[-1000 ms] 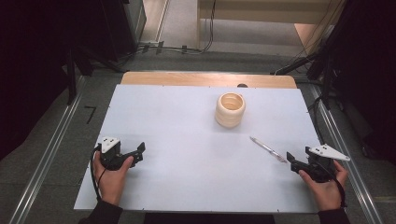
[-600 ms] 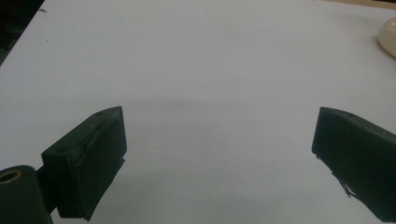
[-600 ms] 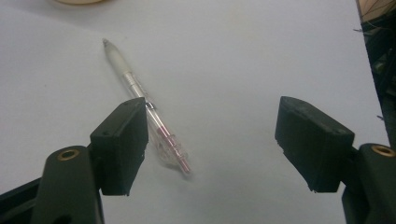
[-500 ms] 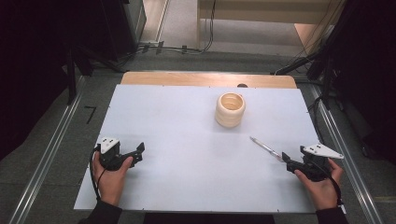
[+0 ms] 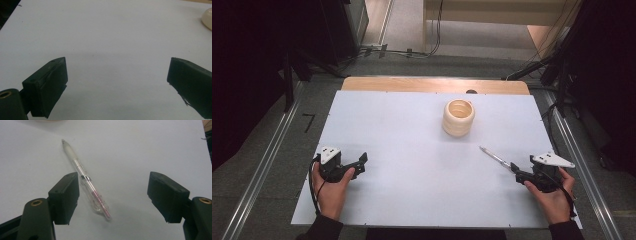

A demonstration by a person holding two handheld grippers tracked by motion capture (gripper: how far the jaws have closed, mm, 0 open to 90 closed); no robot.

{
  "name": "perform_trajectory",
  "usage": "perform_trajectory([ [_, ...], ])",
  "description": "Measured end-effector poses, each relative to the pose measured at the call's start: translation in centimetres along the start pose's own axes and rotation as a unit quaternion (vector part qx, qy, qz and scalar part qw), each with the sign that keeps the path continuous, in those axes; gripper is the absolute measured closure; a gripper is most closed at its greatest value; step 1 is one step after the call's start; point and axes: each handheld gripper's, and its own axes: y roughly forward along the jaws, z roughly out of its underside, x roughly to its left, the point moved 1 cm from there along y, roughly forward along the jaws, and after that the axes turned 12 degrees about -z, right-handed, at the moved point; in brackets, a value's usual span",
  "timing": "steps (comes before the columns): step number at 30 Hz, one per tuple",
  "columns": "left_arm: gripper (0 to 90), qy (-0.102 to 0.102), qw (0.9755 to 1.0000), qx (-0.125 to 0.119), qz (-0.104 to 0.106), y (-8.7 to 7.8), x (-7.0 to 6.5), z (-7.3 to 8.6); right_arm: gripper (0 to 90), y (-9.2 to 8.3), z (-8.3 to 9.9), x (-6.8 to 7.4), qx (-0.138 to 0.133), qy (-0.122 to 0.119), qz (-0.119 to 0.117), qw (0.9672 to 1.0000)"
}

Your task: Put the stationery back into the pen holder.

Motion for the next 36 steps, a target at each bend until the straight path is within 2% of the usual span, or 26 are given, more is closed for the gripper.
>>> perform_trajectory([
  [14, 3.8, 0.001, 1.0000, 0.001, -0.002, 0.1, 0.0, 0.0, 24.5, 0.9, -0.4, 0.3, 0.008, -0.009, -0.013, 0.9998],
  [36, 3.8, 0.002, 1.0000, 0.001, -0.002, 0.1, -0.1, 0.1, 26.4, 3.2, -1.6, 1.6, 0.027, -0.029, -0.043, 0.9983],
])
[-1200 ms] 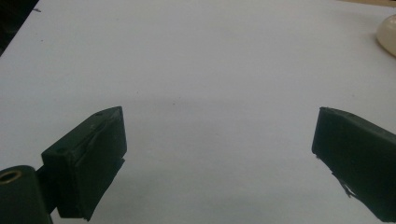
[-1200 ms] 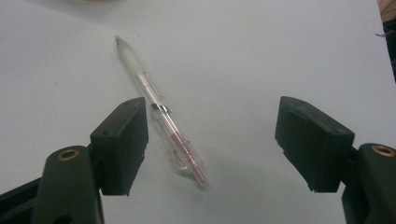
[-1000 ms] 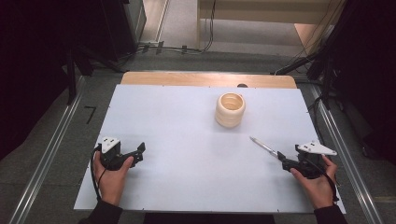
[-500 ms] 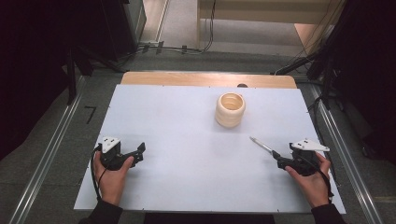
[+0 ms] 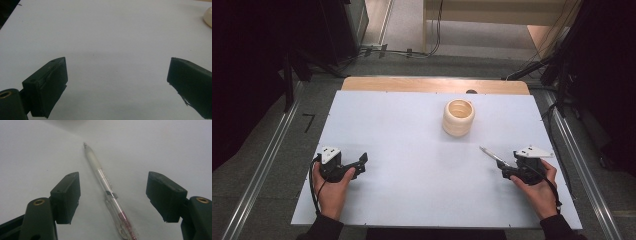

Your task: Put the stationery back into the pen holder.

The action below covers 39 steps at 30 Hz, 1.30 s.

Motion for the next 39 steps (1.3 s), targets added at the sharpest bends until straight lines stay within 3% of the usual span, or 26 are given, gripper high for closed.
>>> perform_trajectory([
  [39, 3.9, 0.000, 1.0000, 0.001, 0.001, 0.1, 0.0, 0.0, 39.0, 2.5, -1.2, -0.4, 0.007, -0.005, -0.027, 0.9996],
])
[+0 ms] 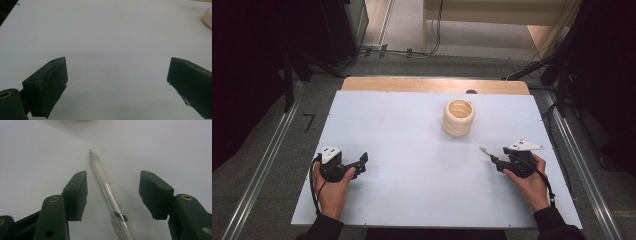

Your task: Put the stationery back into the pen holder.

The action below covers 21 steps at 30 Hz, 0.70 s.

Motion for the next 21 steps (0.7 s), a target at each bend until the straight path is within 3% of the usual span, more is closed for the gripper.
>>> perform_trajectory([
  [8, 3.9, 0.000, 1.0000, 0.000, 0.001, 0.0, 0.0, 0.0, 42.2, 0.7, -0.1, -0.2, 0.005, 0.001, -0.002, 1.0000],
  [21, 3.9, 0.000, 1.0000, 0.001, 0.001, 0.1, 0.0, 0.0, 56.2, 1.5, -0.4, -0.1, 0.011, -0.004, -0.009, 0.9999],
])
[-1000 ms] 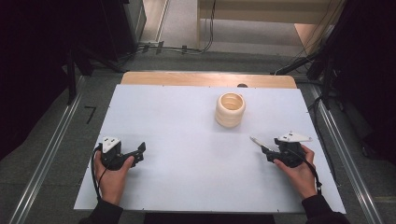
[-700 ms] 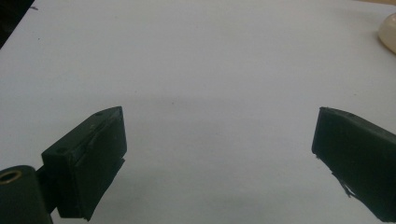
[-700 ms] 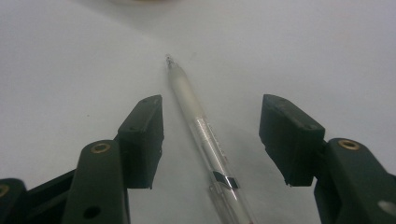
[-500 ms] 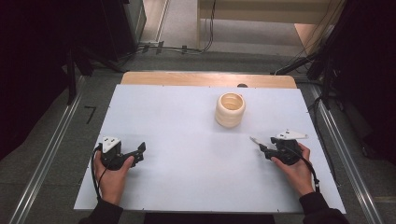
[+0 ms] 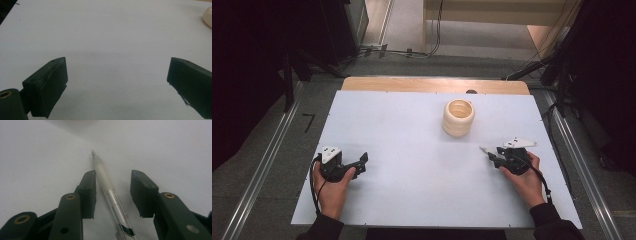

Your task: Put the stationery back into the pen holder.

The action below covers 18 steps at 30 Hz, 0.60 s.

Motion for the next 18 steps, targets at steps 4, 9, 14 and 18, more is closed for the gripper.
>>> perform_trajectory([
  [4, 3.9, 0.000, 1.0000, 0.000, 0.001, -0.03, 0.00, -0.01, 60.4, 0.11, 0.00, 0.08, 0.007, -0.003, -0.004, 1.0000],
  [9, 3.9, 0.000, 1.0000, 0.000, 0.001, -0.04, 0.01, -0.01, 62.5, 0.05, 0.03, 0.03, 0.009, -0.003, -0.007, 0.9999],
  [14, 3.9, 0.001, 1.0000, 0.000, 0.001, -0.01, 0.01, 0.00, 68.4, 0.02, 0.04, 0.10, 0.012, -0.002, -0.012, 0.9998],
  [18, 3.9, 0.001, 1.0000, -0.001, 0.002, 0.00, -0.01, 0.00, 72.0, -0.05, -0.01, -0.17, 0.014, 0.003, -0.018, 0.9997],
])
